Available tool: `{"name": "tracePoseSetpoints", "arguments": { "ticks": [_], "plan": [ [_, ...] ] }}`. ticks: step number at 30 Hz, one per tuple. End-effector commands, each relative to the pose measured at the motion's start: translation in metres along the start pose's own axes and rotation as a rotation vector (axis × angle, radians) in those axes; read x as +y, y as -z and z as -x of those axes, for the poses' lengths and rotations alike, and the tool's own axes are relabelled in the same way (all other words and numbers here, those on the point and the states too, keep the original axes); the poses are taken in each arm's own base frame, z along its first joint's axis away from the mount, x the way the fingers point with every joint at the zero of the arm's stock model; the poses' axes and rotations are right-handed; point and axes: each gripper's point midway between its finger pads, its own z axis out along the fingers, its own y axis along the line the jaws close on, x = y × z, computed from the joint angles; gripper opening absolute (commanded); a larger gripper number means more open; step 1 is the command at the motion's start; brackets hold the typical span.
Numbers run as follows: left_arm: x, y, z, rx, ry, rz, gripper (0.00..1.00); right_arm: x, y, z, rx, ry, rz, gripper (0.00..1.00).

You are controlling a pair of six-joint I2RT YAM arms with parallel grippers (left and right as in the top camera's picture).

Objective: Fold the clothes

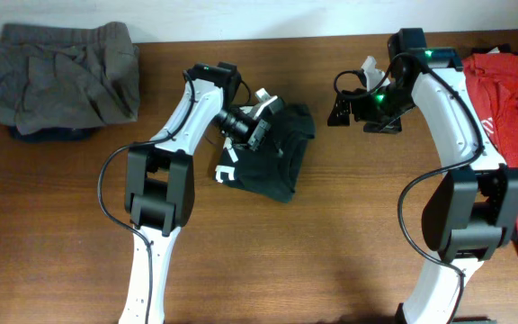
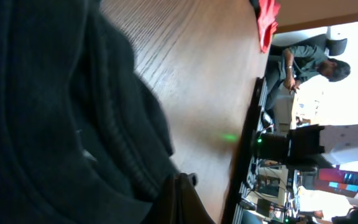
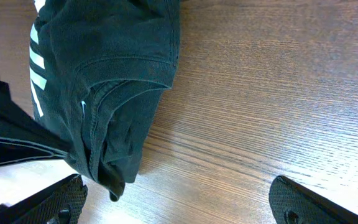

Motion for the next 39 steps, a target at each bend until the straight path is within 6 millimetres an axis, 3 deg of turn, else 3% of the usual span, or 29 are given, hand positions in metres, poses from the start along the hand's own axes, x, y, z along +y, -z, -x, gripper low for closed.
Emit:
{"name": "tracePoseSetpoints", "arguments": {
  "ticks": [1, 8, 12, 18, 20, 30, 35, 39],
  "plan": [
    [0.012, -0.008, -0.017, 0.031, 0.0, 0.015, 0.01, -0.006, -0.003, -0.002, 0.011, -0.009, -0.01, 0.99],
    [0.016, -0.025, -0.025, -0.009, 0.039, -0.092, 0.01, -0.006, -0.003, -0.003, 0.015, -0.011, -0.009, 0.99],
    [-0.01, -0.01, -0.01, -0.053, -0.03, -0.122, 0.01, -0.006, -0.003, -0.004, 0.021, -0.013, -0.01, 0.99],
    [-0.062, 0.035, 0.029, -0.169, -0.257, -0.052, 0.01, -0.006, -0.003, -0.004, 0.021, -0.013, -0.01, 0.99],
    [-0.065, 0.041, 0.043, -0.212, -0.283, -0.034, 0.04, -0.006, -0.003, -0.004, 0.021, -0.013, -0.01, 0.99],
    [-0.021, 0.028, 0.073, -0.277, -0.246, 0.02, 0.09, -0.006, -0.003, -0.004, 0.021, -0.014, -0.009, 0.99],
    [0.028, 0.002, 0.08, -0.286, -0.138, 0.016, 0.15, -0.006, -0.003, -0.004, 0.021, -0.014, -0.009, 0.99],
    [0.06, -0.02, 0.068, -0.252, -0.051, 0.001, 0.15, -0.006, -0.003, -0.004, 0.022, -0.014, -0.009, 0.99]
  ]
}}
